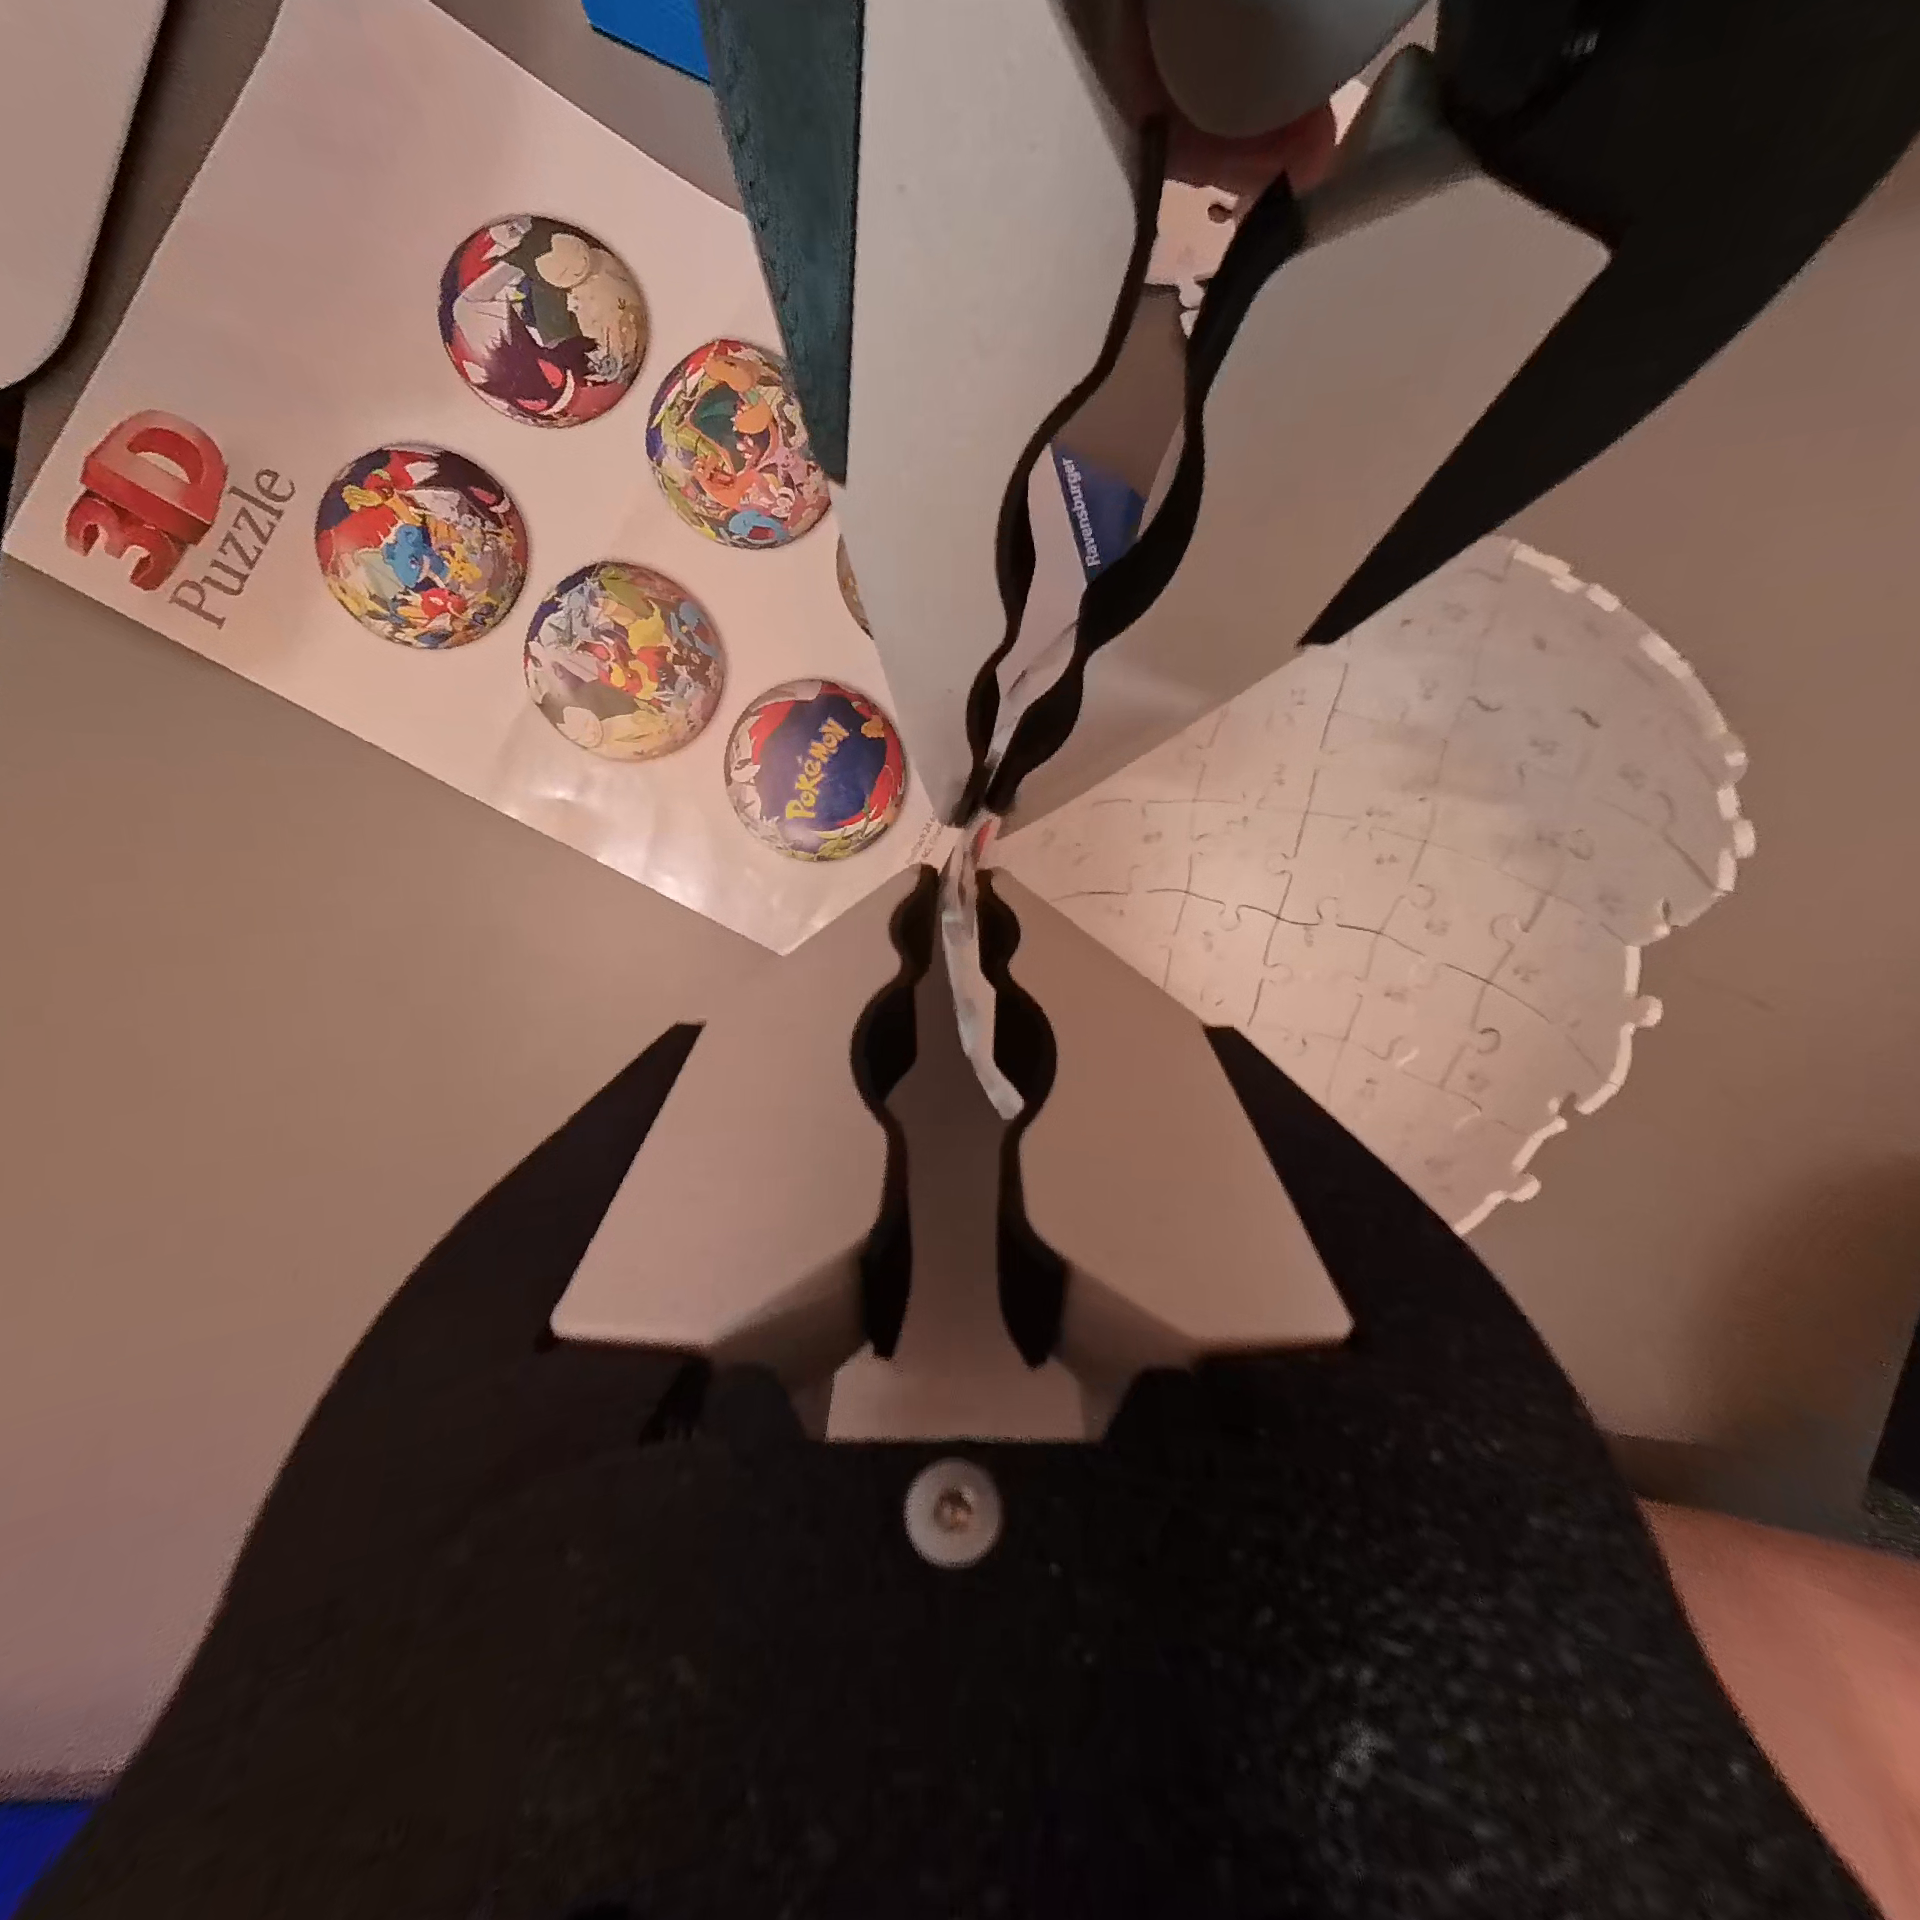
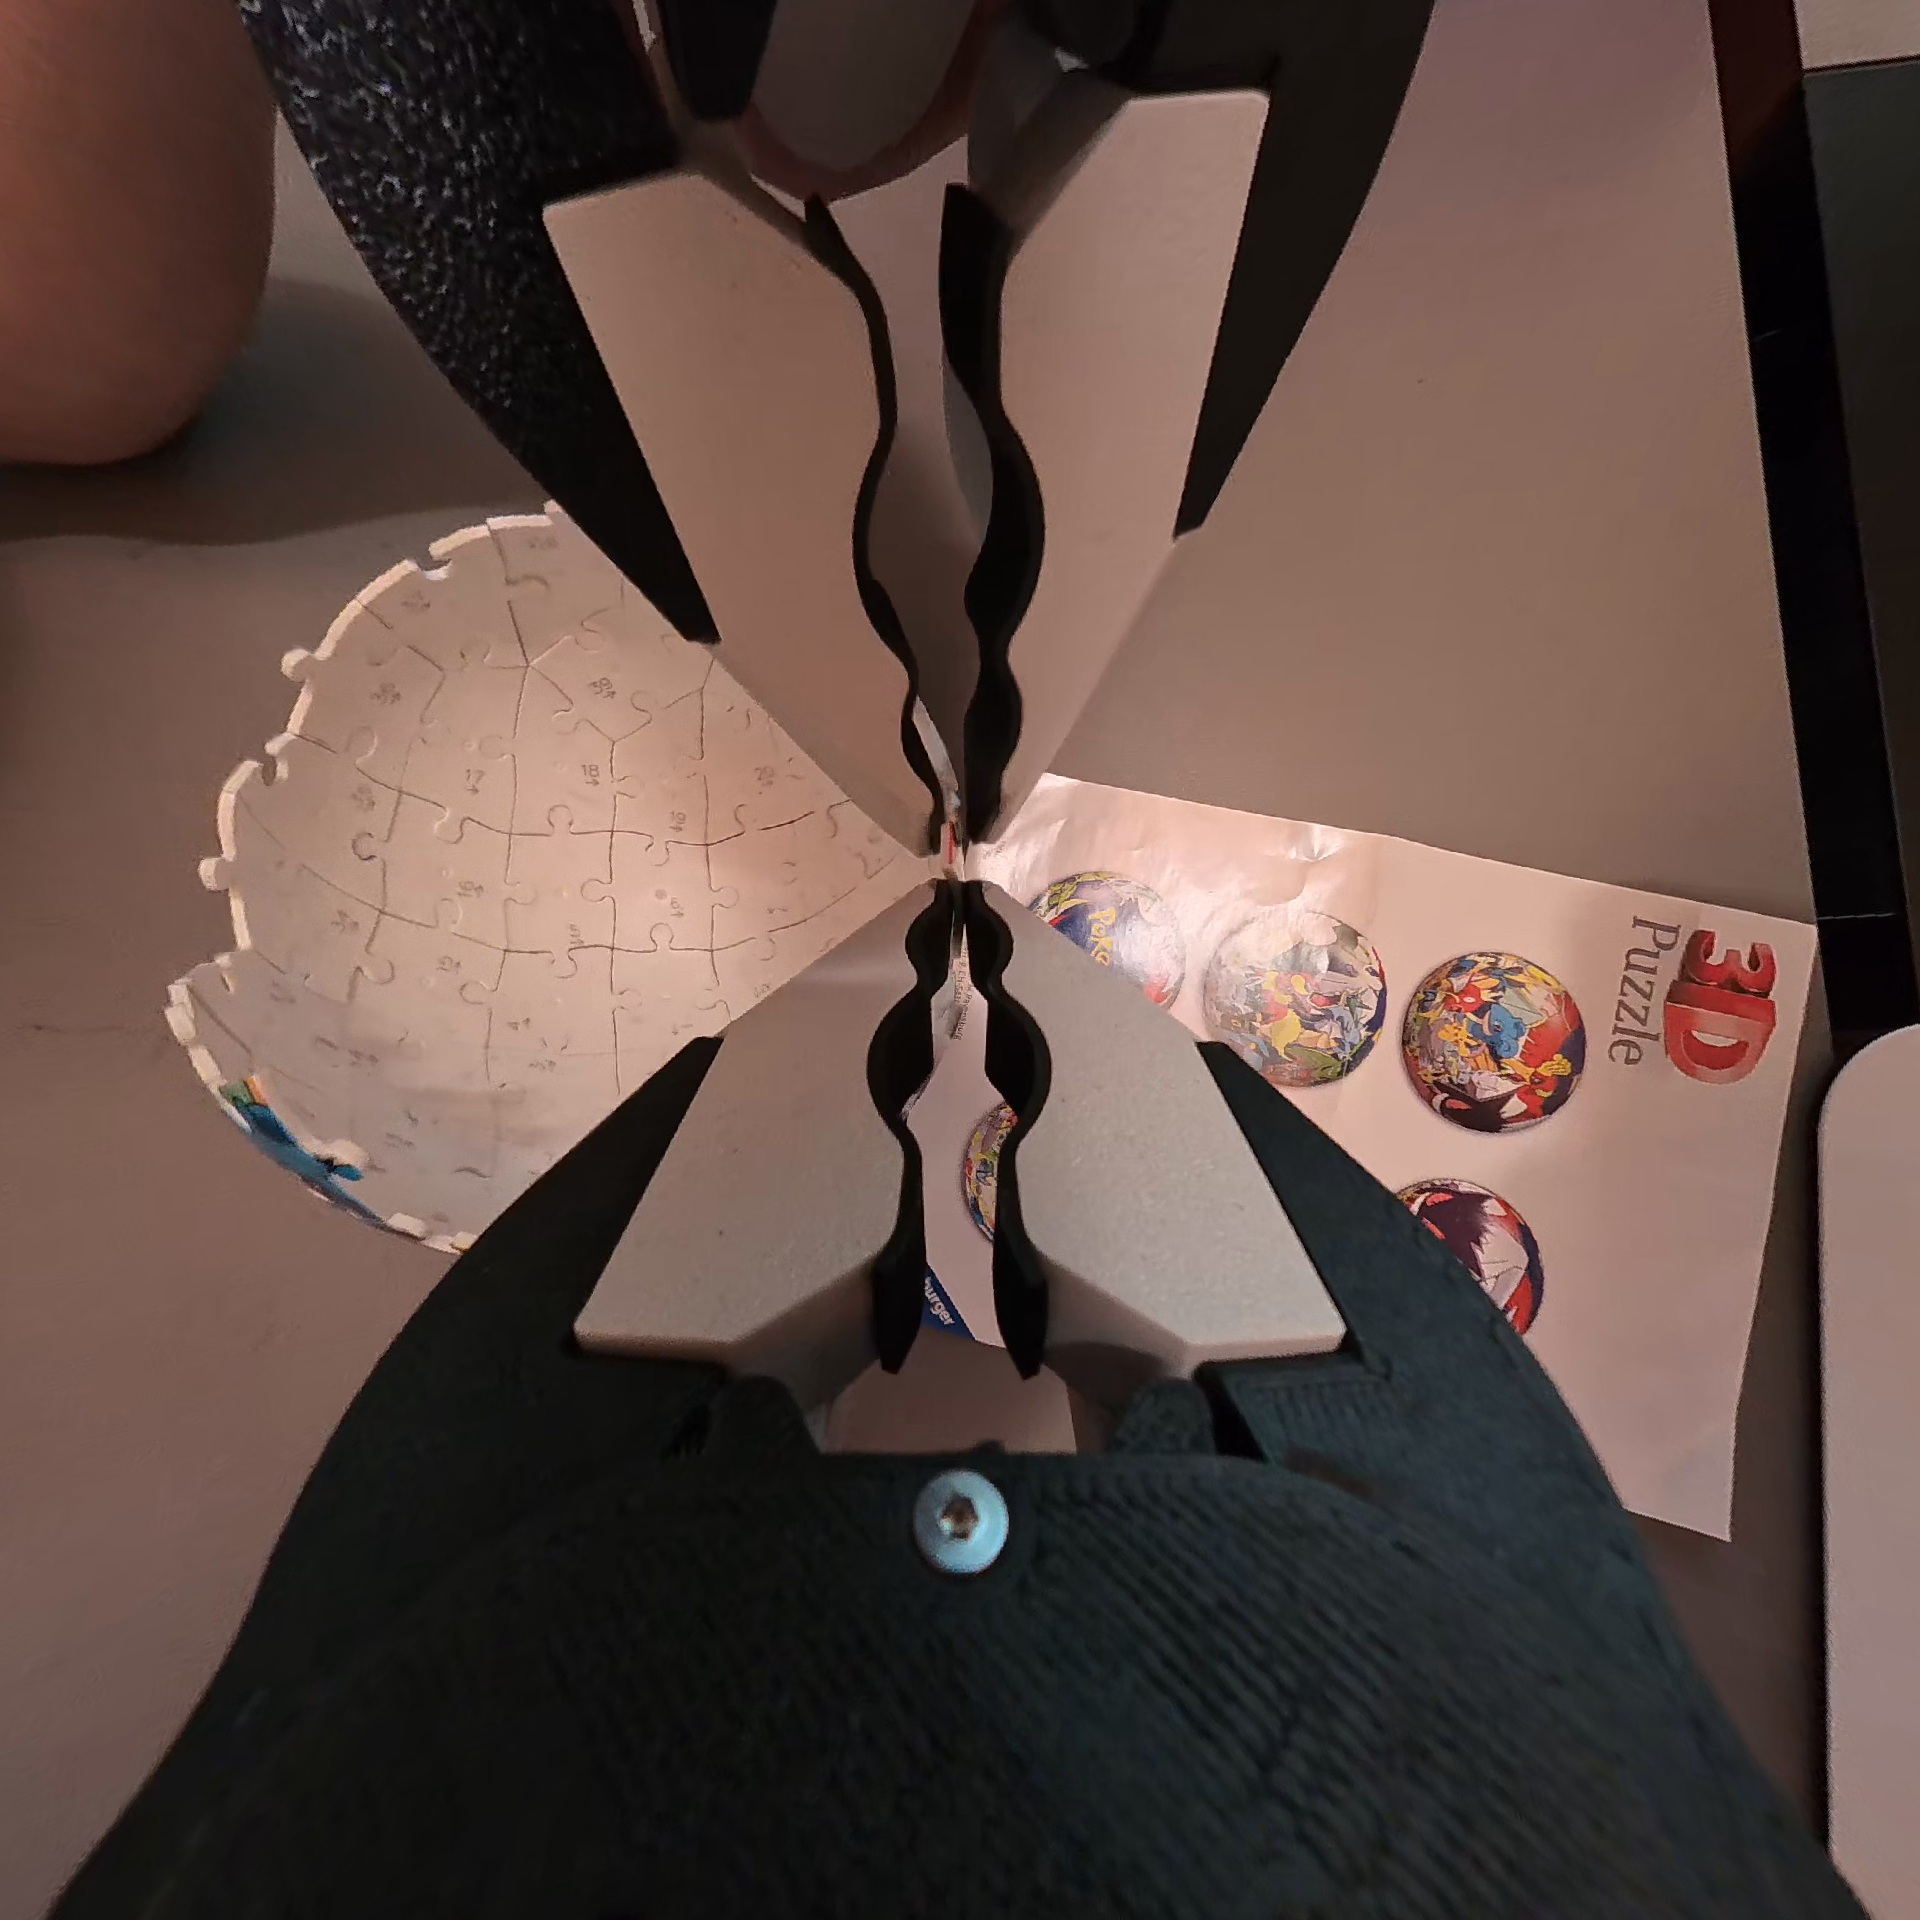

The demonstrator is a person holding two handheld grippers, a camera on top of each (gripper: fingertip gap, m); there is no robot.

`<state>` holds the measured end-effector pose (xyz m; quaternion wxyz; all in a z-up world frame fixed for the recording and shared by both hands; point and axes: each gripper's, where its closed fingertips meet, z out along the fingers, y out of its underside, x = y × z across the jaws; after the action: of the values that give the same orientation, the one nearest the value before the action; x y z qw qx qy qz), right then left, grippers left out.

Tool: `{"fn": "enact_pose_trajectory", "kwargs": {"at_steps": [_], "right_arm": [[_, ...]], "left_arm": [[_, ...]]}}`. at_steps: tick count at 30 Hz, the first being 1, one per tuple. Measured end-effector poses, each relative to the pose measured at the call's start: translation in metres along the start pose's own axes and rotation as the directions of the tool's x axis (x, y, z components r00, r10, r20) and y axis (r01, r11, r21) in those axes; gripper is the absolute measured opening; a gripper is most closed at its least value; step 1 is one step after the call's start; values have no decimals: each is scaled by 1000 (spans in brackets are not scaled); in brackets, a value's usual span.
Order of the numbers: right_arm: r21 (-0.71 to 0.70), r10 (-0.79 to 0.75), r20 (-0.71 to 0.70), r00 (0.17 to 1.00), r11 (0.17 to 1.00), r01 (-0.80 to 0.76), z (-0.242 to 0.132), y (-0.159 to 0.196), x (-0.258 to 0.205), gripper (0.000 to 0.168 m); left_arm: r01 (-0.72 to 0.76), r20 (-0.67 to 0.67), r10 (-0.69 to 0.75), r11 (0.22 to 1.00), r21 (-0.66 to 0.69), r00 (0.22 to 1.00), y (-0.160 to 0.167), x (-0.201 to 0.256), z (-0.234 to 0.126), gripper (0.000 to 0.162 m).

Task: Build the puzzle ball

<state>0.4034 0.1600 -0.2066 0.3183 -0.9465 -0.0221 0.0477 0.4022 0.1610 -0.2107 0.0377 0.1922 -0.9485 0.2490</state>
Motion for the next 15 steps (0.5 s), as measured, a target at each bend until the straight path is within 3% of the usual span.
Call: {"fn": "enact_pose_trajectory", "kwargs": {"at_steps": [15], "right_arm": [[-6, -6, -9, 1000, 1000, 6, 0, -2, -1, 0]], "left_arm": [[-4, -10, 4, 1000, -2, 1000, 3, 2, -1, 3]]}}
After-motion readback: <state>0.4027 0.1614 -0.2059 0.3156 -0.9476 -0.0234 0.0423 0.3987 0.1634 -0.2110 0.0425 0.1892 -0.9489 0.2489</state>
